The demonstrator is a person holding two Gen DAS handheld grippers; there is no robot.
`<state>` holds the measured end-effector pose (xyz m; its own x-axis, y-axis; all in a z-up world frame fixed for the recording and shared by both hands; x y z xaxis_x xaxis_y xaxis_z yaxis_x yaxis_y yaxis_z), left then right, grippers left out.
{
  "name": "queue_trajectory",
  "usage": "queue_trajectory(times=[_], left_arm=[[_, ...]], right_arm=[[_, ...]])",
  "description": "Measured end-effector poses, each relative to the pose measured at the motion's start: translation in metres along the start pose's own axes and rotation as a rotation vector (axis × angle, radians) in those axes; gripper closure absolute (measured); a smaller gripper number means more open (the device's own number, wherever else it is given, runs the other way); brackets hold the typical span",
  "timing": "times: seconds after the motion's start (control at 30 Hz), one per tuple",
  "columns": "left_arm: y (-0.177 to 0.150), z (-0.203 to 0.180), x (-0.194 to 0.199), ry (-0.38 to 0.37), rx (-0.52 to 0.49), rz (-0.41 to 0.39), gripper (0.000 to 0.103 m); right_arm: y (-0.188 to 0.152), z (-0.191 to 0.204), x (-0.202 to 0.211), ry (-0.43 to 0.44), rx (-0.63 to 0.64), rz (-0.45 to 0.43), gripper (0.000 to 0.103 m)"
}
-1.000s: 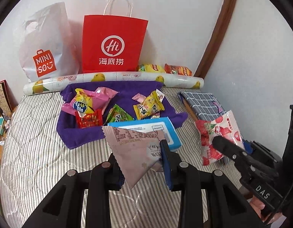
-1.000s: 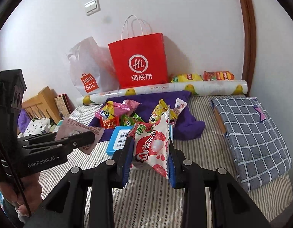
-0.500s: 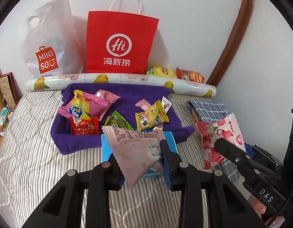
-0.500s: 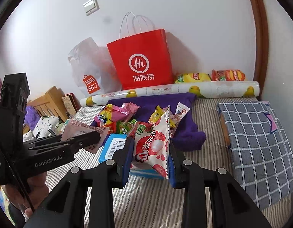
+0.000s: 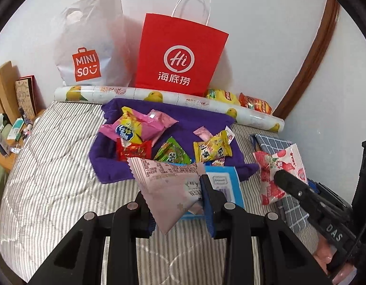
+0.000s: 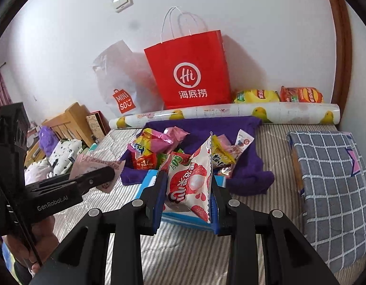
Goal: Organize snacks
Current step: 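Carry the strawberry packet and pale pink wrapper over the purple towel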
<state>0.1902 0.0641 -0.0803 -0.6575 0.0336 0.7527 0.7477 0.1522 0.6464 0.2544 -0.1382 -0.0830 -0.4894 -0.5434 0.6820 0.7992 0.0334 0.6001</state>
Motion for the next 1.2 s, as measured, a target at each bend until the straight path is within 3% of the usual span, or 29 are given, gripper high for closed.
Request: queue_trajectory(times=[0.1,0.4,0.8,1.2], left_arm=[[-0.001,0.005,0.008,-0.001,-0.037,-0.002,0.073],[0.004,0.016,0.022,-0.099,-0.165,-0.014,0.073],[0.008,0.051,0.02,-0.208,-0.222,-0.003,0.073],[0.001,0.05,0.021,-0.286,-0.281,0.003,0.073]], right_arm=[[-0.005,0.007,0.005,-0.02,-0.033,-0.012,0.071],[-0.02,0.024,0.026,-0.101,-0.115,-0.089,0.071],[-0.025,0.057,0.036,-0.189,-0.214,-0.16,0.071],[-0.035,0.066,0.045,-0.284,-0.239,-0.209,0.071]])
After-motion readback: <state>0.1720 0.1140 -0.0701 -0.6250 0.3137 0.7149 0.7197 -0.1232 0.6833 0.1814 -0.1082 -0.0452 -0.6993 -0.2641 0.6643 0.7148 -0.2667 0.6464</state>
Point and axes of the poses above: each gripper's, at about its wrist camera, not at the fingertips, and x roughly against the way its jaws point, z to its left, y to its top, the point moved 1 cm from there along -x, roughly the way its jaws point, and after that the axes turned 10 degrees about -x, right-handed, at the moved point
